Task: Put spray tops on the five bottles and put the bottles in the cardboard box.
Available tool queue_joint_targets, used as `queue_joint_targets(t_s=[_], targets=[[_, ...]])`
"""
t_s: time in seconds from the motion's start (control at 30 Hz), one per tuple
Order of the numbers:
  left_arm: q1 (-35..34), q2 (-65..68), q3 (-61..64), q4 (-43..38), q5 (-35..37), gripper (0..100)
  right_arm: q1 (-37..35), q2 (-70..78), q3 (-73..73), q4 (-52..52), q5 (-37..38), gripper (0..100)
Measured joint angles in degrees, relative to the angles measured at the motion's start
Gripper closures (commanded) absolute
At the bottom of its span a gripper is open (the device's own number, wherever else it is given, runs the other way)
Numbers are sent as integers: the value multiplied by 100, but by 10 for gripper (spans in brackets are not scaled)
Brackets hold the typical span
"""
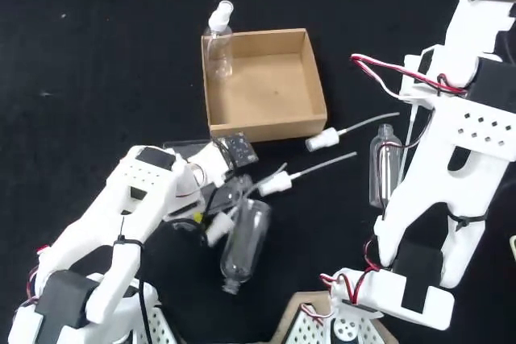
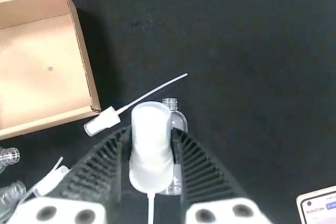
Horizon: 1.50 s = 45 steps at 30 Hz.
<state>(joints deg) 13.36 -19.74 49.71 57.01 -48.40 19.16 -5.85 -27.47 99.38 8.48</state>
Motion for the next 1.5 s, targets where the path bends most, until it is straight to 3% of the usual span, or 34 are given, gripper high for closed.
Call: queue_joint_targets(t_s=[0.1, 0.23, 0.57, 0.8, 1.0, 1.1, 1.23, 1.5], targets=[[-44, 0, -53, 220, -123, 946, 0, 0, 0, 0, 9, 988], [-378, 0, -185, 580, -308, 911, 0, 0, 0, 0, 9, 988], [-2426, 0, -888, 2004, -2462, 851, 0, 0, 0, 0, 9, 988], [-3938, 0, -905, 1512, -3253, 826, 0, 0, 0, 0, 9, 988], [-5020, 0, -905, 897, -3314, 825, 0, 0, 0, 0, 9, 988], [-5204, 0, -905, 958, -3314, 817, 0, 0, 0, 0, 9, 988], [-5266, 0, -905, 1064, -3314, 709, 0, 0, 0, 0, 9, 988], [-5301, 0, -1099, 976, -3314, 739, 0, 0, 0, 0, 9, 988]])
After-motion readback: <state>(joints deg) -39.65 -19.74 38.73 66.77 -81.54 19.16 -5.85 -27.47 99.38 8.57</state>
